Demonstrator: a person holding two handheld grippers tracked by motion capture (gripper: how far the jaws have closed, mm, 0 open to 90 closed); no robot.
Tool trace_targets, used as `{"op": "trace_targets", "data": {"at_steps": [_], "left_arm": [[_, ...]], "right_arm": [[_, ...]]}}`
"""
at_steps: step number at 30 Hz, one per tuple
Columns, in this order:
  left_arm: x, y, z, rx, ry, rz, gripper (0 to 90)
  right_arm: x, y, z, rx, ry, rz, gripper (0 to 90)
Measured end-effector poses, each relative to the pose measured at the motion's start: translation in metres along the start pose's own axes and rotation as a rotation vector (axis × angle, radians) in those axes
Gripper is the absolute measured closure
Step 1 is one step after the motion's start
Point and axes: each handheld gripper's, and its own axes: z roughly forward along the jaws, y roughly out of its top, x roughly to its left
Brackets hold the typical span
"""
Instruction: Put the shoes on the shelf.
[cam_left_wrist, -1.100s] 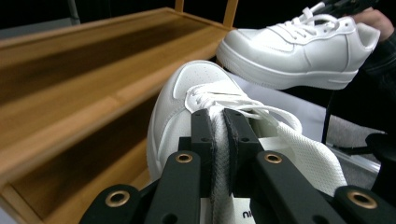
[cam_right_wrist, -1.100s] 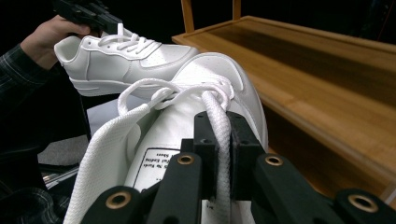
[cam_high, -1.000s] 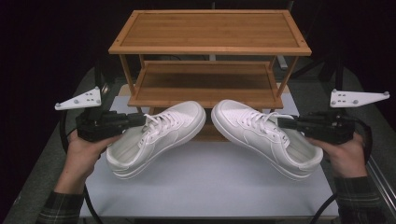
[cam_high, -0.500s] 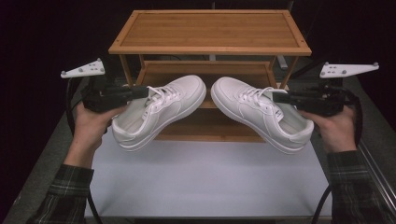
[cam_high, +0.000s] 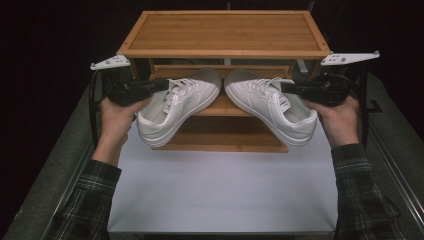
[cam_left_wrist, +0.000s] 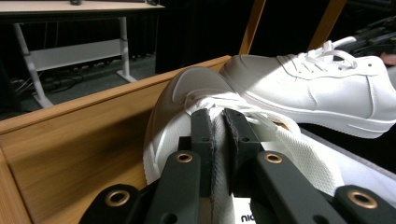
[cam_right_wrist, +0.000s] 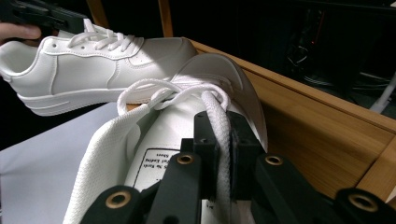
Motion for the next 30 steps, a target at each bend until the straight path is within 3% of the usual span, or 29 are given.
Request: {"op": "trace_targets", "data": {"at_steps": [5, 10, 16, 18, 19, 25, 30], "left_arm": [[0.0023, 0.0000, 0.0048, 0.001, 0.020, 0.004, 83.6], [0.0072, -0.0003, 0.0070, 0.013, 0.031, -0.006, 82.7], [0.0061, 0.0025, 0.0085, 0.022, 0.045, 0.010, 78.7], [0.0074, 0.0032, 0.0075, 0.012, 0.040, -0.017, 69.1], [0.0077, 0.0035, 0.0069, 0.010, 0.037, -0.019, 68.4], [0.0071, 0.0036, 0.0072, 0.010, 0.060, -0.006, 55.3], [0.0040, 0.0067, 0.0032, -0.013, 0.073, 0.011, 49.3]], "right_arm": [[-0.0021, 0.0016, 0.0056, 0.015, -0.026, -0.001, 83.8], [-0.0043, 0.0026, 0.0081, 0.025, -0.028, 0.006, 83.0], [-0.0053, 0.0037, 0.0091, 0.035, -0.030, 0.002, 77.8], [-0.0045, 0.0051, 0.0095, 0.037, -0.034, -0.004, 74.7], [-0.0039, 0.0058, 0.0099, 0.040, -0.036, -0.006, 73.7], [-0.0040, 0.0074, 0.0096, 0.029, -0.045, -0.001, 68.0], [-0.0035, 0.0091, 0.0043, -0.007, -0.063, 0.004, 58.0]]}}
